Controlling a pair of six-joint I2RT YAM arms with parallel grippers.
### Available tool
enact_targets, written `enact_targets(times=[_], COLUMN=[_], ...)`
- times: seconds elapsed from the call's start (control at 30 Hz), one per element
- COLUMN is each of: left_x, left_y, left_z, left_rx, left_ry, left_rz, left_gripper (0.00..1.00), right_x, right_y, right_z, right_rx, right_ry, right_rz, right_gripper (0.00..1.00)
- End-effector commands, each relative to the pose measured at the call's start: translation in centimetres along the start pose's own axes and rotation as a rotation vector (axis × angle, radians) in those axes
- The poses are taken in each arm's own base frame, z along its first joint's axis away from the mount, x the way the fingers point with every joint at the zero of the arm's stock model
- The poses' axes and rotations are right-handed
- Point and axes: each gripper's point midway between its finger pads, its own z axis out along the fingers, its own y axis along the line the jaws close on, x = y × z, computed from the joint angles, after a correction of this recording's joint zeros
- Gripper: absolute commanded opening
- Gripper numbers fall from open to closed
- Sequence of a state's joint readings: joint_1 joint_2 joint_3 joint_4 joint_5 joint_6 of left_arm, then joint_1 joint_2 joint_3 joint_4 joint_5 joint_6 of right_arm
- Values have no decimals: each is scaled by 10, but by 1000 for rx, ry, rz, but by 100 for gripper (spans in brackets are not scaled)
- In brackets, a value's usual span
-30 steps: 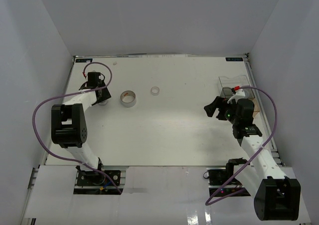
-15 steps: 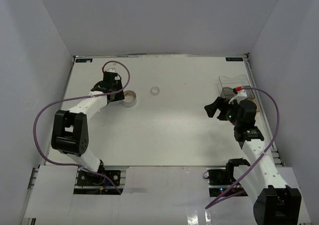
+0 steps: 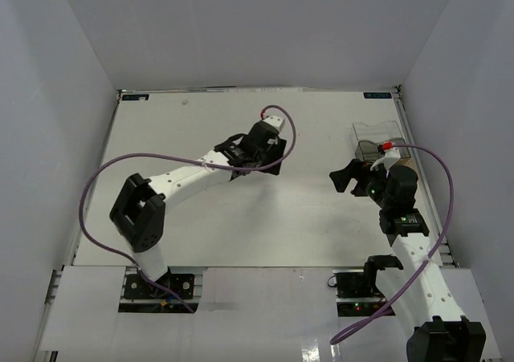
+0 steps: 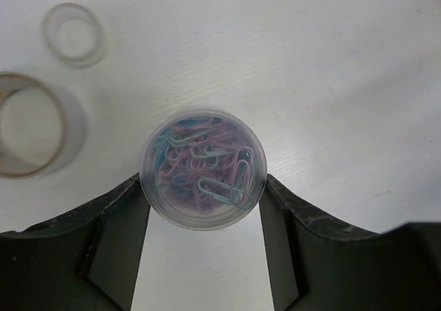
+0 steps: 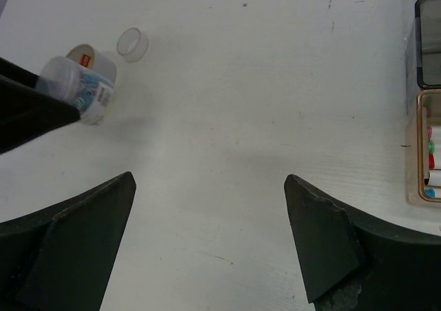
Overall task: Sort the stationery into containers
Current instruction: Place the stationery at the center of the board.
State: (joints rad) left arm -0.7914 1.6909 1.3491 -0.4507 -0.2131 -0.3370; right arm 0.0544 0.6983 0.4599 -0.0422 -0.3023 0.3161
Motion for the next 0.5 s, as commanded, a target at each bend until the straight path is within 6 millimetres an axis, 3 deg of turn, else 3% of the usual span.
enact_targets(times=[0.0, 0.03, 0.1, 0.27, 0.47], left_x=[11, 6, 19, 19, 43], left_y=[-40, -56, -65, -89, -86], left_z=[18, 20, 39, 65, 84], left_rx=[29, 48, 39, 63, 44], left_ry=[41, 28, 60, 66, 104], left_rz=[42, 56, 79, 92, 90], left_gripper=[51, 52, 53, 56, 66], right_x=[-10, -10, -10, -7, -4], right_y=[9, 8, 8, 6, 1], right_z=[-5, -6, -7, -9, -10], right_rx=[-27, -22, -18, -12, 10], right_ry=[-21, -22, -21, -16, -7], right_rz=[-28, -29, -33, -40, -60], right_gripper=[95, 95, 95, 95, 95])
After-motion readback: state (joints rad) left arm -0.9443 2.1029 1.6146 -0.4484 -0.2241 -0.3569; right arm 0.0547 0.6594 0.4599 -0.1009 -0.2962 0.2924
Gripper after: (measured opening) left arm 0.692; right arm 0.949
